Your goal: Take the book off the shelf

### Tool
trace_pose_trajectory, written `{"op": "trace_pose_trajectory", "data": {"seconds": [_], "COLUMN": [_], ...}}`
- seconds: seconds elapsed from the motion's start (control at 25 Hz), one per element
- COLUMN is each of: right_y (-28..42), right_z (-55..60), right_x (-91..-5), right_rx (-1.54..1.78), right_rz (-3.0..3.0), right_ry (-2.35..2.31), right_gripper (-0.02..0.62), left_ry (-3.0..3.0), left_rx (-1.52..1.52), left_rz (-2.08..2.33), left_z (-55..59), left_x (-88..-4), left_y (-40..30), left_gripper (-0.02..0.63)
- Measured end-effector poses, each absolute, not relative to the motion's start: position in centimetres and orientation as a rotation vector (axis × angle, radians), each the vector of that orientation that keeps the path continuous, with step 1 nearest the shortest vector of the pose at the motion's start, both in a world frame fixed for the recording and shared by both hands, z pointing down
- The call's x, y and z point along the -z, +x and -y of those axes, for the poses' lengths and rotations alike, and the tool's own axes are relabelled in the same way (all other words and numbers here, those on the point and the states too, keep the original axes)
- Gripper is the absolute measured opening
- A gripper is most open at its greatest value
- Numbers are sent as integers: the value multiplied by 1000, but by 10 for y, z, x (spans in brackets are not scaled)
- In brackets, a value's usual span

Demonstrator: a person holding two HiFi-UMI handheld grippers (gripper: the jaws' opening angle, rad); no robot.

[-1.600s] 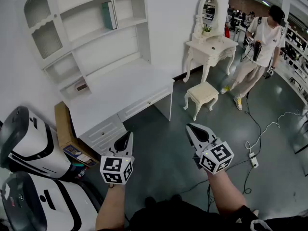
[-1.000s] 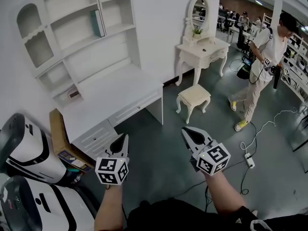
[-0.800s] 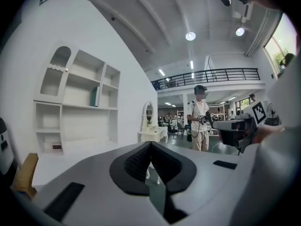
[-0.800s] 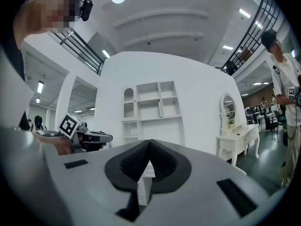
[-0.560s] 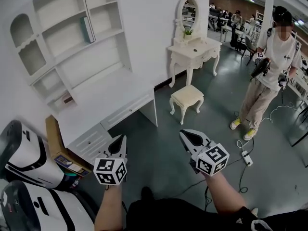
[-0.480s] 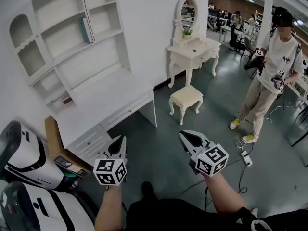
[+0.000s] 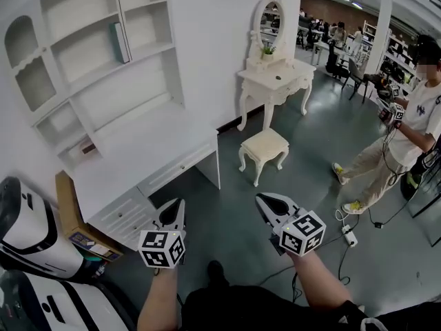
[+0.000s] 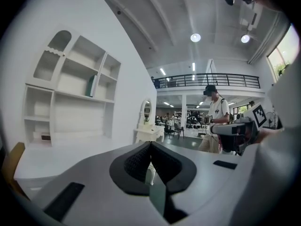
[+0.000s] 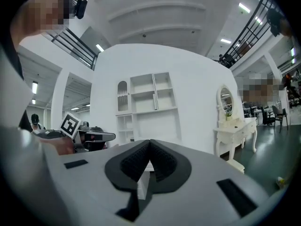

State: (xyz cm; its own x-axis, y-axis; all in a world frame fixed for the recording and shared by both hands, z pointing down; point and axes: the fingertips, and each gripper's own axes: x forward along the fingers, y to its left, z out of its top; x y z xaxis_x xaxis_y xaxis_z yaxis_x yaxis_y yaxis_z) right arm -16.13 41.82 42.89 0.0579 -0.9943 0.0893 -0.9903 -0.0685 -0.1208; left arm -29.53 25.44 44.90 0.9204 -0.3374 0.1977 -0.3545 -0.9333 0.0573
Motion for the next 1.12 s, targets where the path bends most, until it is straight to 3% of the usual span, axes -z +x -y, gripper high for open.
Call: {"op": "trace_pose_trajectory", "data": {"seconds": [0.56,1.12], "right_y": [-94,-72], "right_z": [-269,-169], "right_x": [-462,-489], "right_rx": [401,554], "right_rz": [-2170,-2142], "right_ry": [-2275,-2229], "right_gripper": [14,15], "left_ry": [2938,2905], "left_rx": [-376,-401], "left_rz": [489,517], "left_z": [-126,-18], "left_x": [-483,-494], "left_y": [-217,-200], "left_gripper": [11,11]}}
